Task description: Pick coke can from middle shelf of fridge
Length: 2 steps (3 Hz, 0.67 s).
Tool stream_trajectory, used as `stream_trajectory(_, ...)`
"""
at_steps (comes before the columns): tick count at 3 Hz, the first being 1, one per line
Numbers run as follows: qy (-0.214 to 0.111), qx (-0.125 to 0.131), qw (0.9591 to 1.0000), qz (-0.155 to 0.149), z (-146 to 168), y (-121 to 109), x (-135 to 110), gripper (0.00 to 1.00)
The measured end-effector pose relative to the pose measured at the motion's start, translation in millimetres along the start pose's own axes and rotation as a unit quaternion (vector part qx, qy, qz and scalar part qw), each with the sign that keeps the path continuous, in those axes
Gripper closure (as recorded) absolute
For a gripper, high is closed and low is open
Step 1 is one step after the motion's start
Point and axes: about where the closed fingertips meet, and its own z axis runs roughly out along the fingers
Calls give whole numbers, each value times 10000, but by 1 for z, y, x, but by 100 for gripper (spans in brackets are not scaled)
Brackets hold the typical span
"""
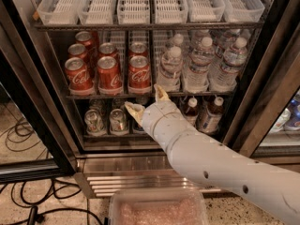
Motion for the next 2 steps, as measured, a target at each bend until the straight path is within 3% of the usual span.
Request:
stream_trajectory(1, 0, 0, 10000, 0, 0, 0, 0, 31)
stream_trajectory(2, 0, 0, 10000, 0, 0, 0, 0, 32)
